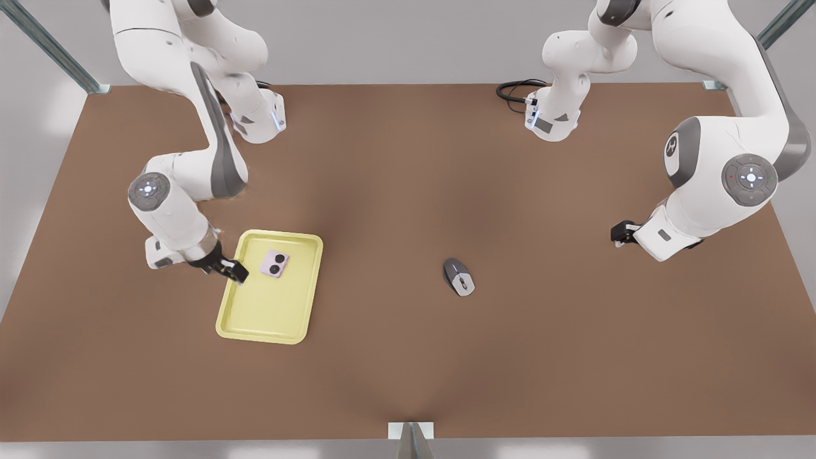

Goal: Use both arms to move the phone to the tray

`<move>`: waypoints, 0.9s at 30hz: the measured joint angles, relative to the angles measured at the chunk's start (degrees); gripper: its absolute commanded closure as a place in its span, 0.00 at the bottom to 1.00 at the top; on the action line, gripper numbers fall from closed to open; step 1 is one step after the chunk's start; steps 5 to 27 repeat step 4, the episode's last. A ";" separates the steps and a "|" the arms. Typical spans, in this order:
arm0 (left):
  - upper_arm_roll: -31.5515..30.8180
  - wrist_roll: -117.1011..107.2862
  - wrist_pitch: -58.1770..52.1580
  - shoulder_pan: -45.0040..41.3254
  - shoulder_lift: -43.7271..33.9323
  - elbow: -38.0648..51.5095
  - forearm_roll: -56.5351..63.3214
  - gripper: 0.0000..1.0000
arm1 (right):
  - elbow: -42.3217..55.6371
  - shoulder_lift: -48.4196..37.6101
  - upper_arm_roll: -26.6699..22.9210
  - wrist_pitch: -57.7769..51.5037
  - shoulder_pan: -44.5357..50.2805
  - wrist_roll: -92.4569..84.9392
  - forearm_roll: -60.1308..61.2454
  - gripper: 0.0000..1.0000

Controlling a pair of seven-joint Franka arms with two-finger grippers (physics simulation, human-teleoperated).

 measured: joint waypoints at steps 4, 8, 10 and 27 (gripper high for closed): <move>0.00 -0.59 0.03 -0.01 0.82 0.98 0.07 0.00 | 15.73 -3.18 -6.27 -16.95 -1.02 -6.01 -0.15 0.00; 0.00 -0.59 0.03 -0.01 0.82 0.98 0.07 0.00 | 15.73 -3.18 -6.27 -16.95 -1.02 -6.01 -0.15 0.00; 0.00 -0.59 0.03 -0.01 0.82 0.98 0.07 0.00 | 15.73 -3.18 -6.27 -16.95 -1.02 -6.01 -0.15 0.00; 0.00 -0.59 0.03 -0.01 0.82 0.98 0.07 0.00 | 15.73 -3.18 -6.27 -16.95 -1.02 -6.01 -0.15 0.00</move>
